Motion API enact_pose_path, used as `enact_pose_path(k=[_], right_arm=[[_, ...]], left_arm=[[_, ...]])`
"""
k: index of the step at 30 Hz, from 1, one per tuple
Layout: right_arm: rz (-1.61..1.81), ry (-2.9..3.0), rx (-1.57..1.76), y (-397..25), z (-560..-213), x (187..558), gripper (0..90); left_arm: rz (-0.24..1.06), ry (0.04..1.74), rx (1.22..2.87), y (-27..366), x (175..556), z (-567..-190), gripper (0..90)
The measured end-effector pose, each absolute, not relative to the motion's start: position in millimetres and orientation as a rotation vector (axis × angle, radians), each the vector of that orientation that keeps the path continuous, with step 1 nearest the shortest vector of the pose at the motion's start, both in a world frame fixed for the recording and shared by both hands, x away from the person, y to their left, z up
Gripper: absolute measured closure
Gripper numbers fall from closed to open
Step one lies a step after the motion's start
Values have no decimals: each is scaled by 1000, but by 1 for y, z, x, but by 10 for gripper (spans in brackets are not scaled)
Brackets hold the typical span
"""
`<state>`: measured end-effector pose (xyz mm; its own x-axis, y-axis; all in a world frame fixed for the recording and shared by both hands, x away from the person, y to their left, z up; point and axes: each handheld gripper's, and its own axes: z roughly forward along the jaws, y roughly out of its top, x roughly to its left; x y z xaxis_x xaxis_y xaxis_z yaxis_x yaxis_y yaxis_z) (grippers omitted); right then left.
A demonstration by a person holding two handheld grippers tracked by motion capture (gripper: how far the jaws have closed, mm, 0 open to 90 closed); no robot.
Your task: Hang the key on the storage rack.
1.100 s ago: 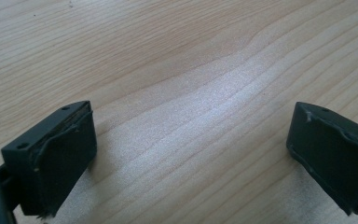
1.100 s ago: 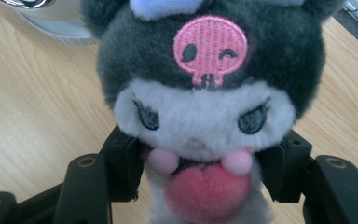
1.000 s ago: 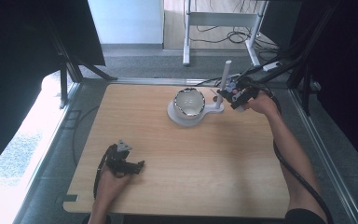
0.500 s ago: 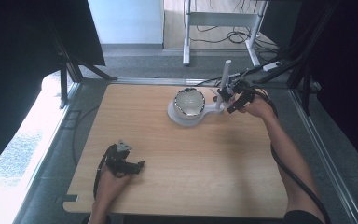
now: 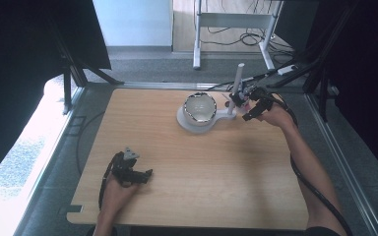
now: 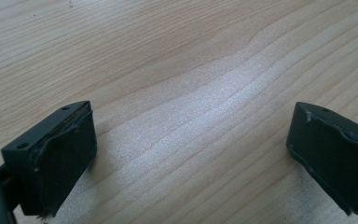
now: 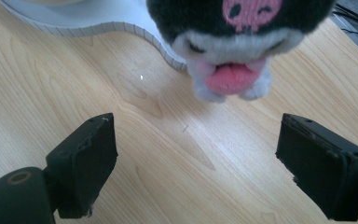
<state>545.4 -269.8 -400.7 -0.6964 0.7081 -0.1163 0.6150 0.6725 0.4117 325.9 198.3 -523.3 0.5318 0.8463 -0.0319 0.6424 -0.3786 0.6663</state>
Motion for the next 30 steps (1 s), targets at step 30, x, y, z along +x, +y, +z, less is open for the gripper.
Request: enact_pose_path(k=[30], right_arm=[[622, 2637, 940, -271, -390, 488, 84]], left_arm=[[420, 1201, 2142, 198, 326, -523, 15]])
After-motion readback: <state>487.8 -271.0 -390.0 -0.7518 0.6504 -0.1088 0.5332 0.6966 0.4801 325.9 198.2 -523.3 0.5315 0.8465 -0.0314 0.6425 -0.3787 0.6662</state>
